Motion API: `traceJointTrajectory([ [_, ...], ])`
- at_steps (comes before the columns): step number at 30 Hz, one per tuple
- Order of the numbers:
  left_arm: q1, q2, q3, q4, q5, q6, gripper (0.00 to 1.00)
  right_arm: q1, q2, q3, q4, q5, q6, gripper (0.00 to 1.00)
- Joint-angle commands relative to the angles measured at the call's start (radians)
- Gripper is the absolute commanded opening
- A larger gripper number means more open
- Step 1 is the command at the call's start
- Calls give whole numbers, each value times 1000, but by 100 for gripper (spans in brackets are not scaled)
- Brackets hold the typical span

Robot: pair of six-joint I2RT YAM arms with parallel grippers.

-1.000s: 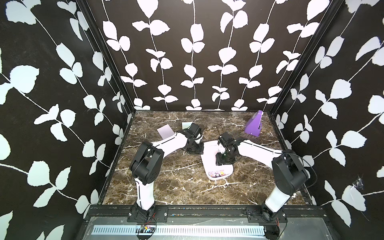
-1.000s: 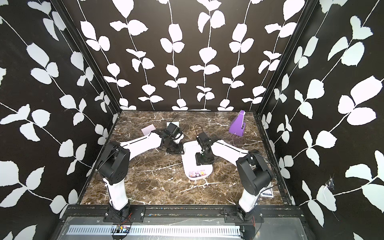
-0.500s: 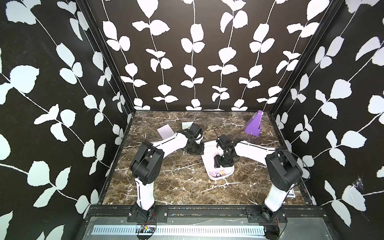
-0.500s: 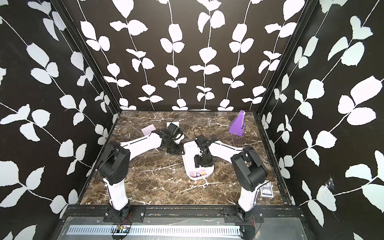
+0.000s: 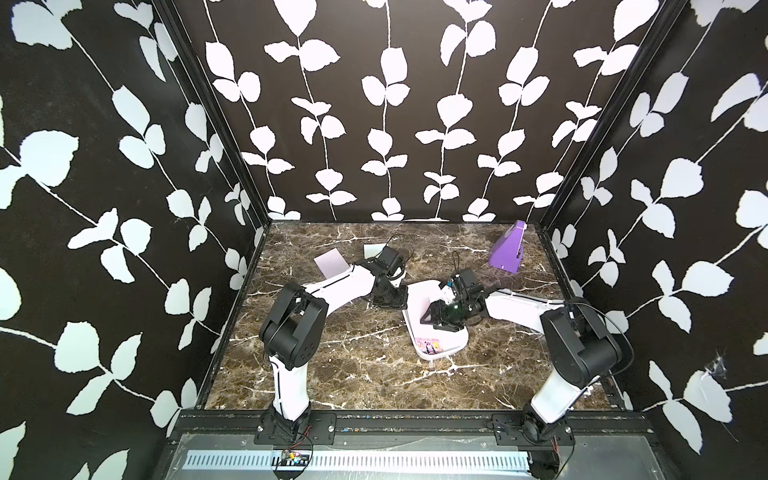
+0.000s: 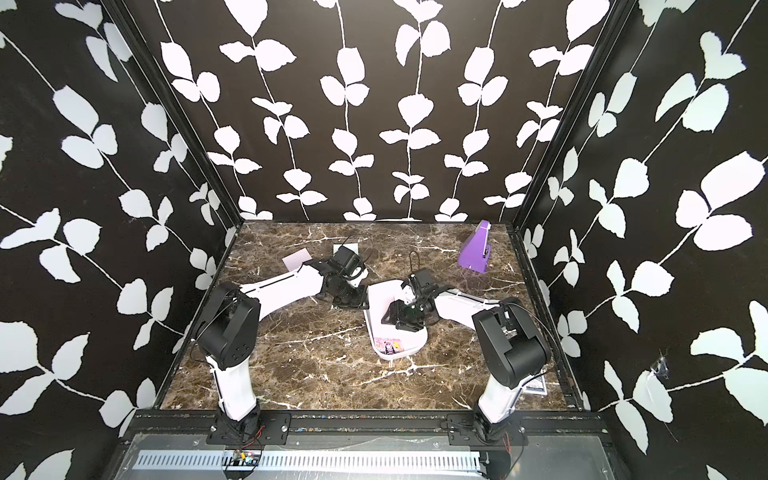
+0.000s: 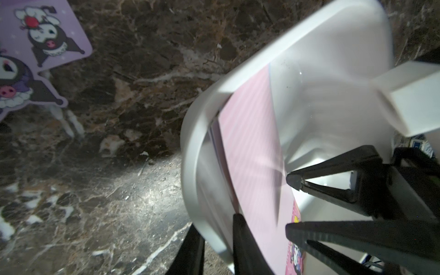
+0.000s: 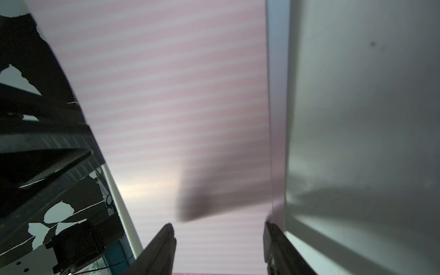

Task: Take the stickers out of the storage box
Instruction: Place the storage box at the center of the board.

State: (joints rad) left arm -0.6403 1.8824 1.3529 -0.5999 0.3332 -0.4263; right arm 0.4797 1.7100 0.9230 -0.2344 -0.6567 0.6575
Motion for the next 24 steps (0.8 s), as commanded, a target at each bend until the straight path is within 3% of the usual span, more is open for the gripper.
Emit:
traceJointTrajectory([
  [1, -4, -4, -5, -17, 3, 8, 24, -8, -31, -27, 61, -39, 25, 60],
  [13, -4, 4, -4, -11, 12, 6, 28, -13, 54, -43, 102, -60, 17, 60],
  [19, -4, 7, 2, -10, 28, 3, 44, -9, 94, -58, 180, -91, 45, 60],
  [24, -5, 3, 23, -20, 30, 10, 48, -10, 124, -58, 190, -90, 41, 60],
])
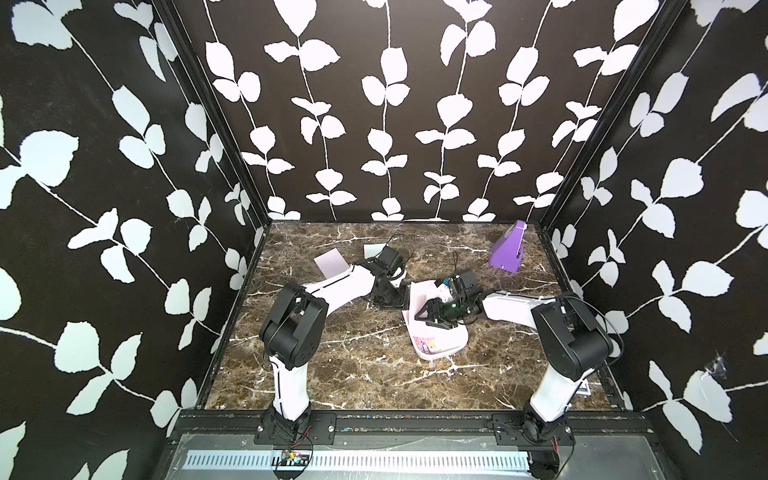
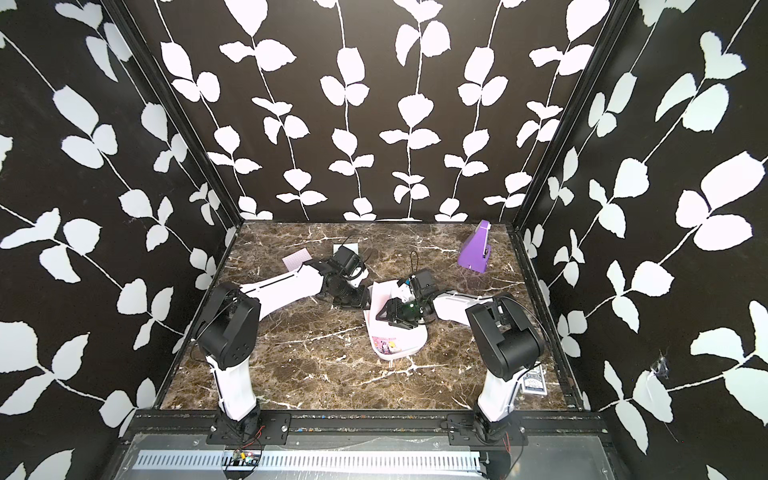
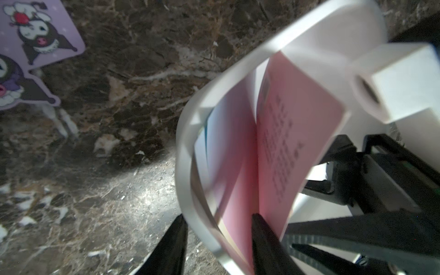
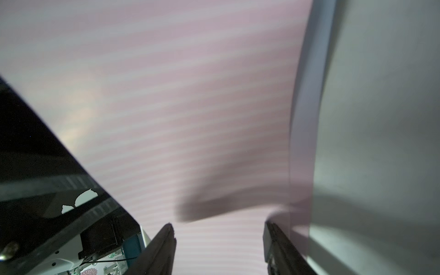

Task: Take the stickers out of the storage box
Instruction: Place the storage box at the center of the board.

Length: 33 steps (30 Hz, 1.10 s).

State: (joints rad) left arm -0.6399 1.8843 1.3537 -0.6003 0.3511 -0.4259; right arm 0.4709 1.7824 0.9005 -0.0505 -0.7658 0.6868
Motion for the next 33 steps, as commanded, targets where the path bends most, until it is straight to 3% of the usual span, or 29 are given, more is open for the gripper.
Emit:
traceJointTrajectory([
  [1, -5, 0, 27, -26, 8, 12, 49, 0, 59, -37, 14, 17, 11, 60],
  [15, 64, -49, 67, -149, -119, 81, 49, 0, 119, -31, 24, 33, -9, 61],
  [27, 100, -76, 100, -65, -123, 73, 48, -1, 134, -26, 23, 28, -14, 61],
  [33, 102, -39, 147, 66, -28, 47, 45, -1, 138, -35, 24, 30, -18, 60],
])
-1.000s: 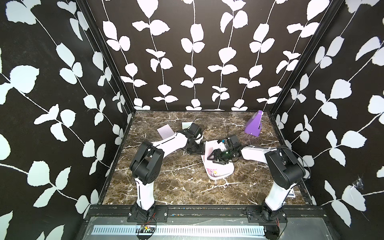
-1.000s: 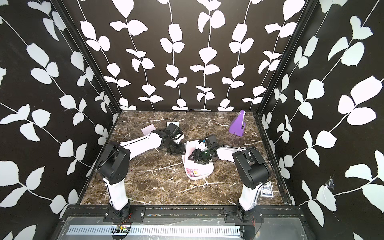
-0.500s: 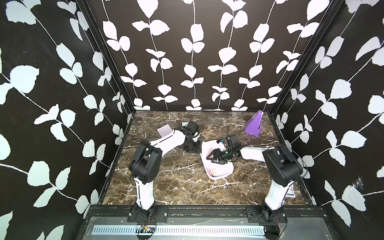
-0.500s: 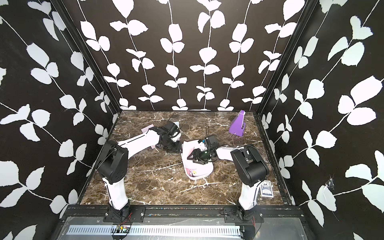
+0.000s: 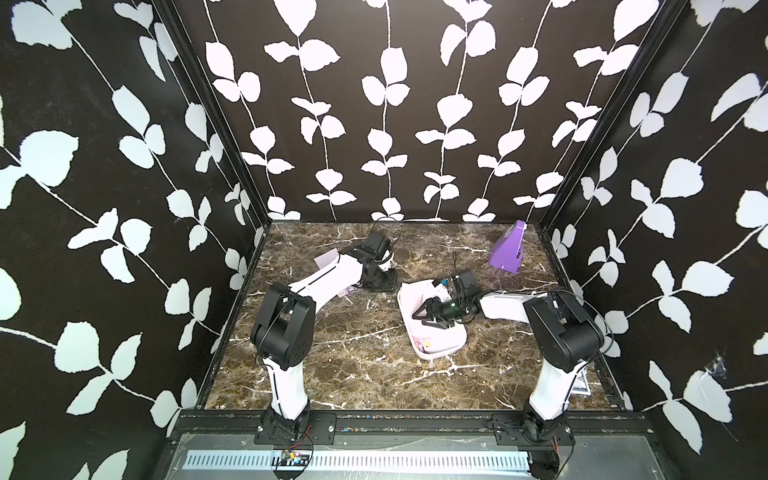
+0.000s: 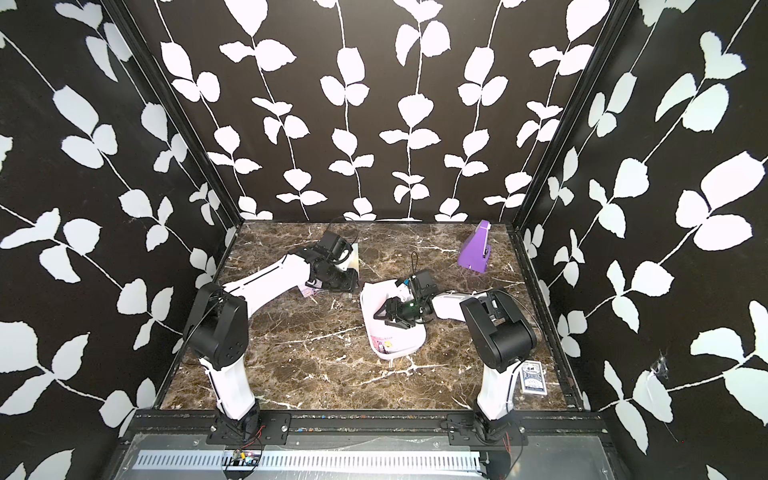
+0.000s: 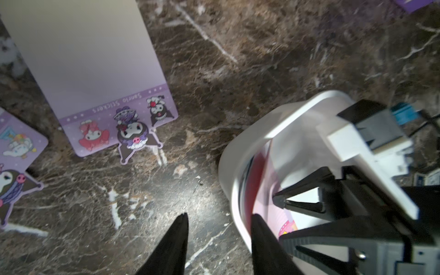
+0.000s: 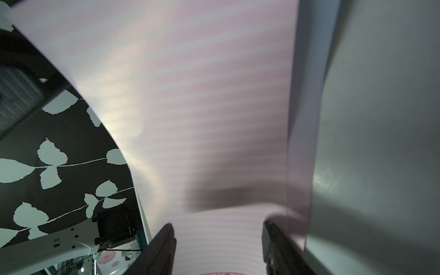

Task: Take the stickers out of the storage box
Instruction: Place the storage box at the center of the board.

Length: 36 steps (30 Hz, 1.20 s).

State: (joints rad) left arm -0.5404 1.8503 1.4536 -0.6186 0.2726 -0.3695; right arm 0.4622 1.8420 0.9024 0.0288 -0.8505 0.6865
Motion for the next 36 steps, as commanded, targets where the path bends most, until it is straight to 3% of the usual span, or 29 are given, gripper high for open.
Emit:
traceJointTrajectory([
  [1, 3, 5, 60, 92, 59, -12, 44, 9, 79, -38, -55, 116, -17, 60],
  [7, 0, 68, 134, 89, 101, -20, 42, 8, 77, -45, -54, 117, -18, 60],
  [36, -26, 75, 67, 89, 139, -38, 41, 8, 91, -45, -52, 114, -16, 60],
])
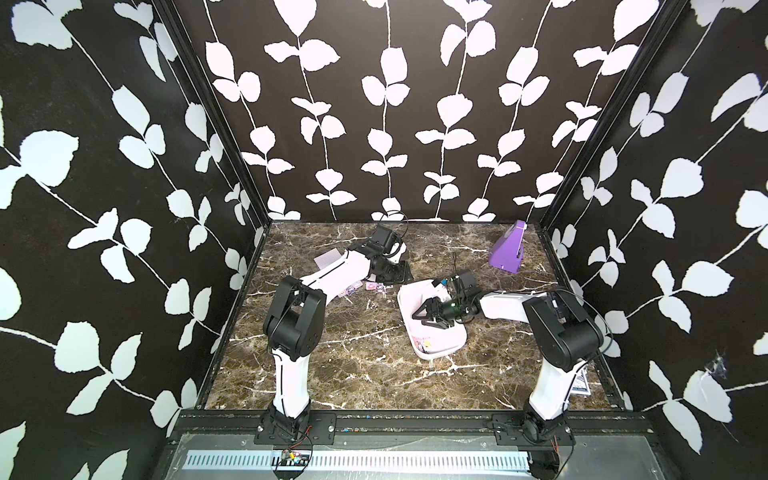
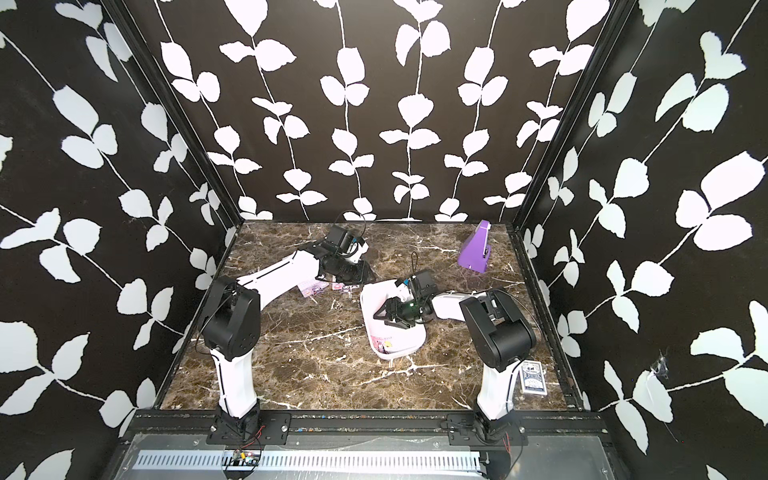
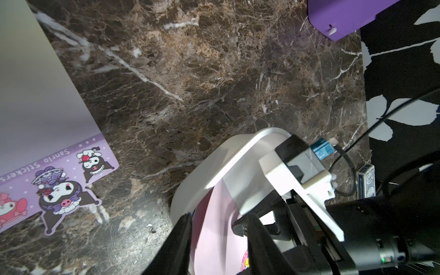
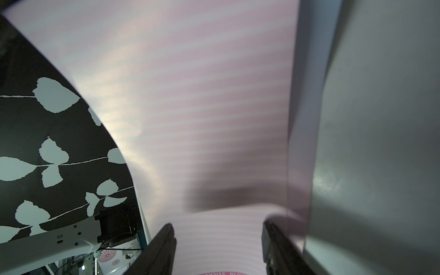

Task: Take the stickers out of the storage box
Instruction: Place the storage box at the center of the board.

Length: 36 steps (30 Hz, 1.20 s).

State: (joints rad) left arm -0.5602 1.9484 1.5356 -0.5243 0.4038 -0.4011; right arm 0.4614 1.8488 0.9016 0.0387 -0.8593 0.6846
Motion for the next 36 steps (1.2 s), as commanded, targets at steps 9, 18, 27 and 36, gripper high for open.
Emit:
traceJointTrajectory([
  [9, -18, -57, -59, 3, 20, -28, 42, 9, 87, -43, -62, 121, -14, 60],
  [18, -31, -84, -72, 7, 20, -40, 42, 9, 90, -50, -62, 120, -14, 60],
  [27, -50, -91, -102, 10, 18, -52, 42, 8, 82, -55, -64, 121, -14, 60],
  [36, -71, -95, -125, 17, 19, -65, 37, 9, 84, -55, -66, 120, -18, 60],
])
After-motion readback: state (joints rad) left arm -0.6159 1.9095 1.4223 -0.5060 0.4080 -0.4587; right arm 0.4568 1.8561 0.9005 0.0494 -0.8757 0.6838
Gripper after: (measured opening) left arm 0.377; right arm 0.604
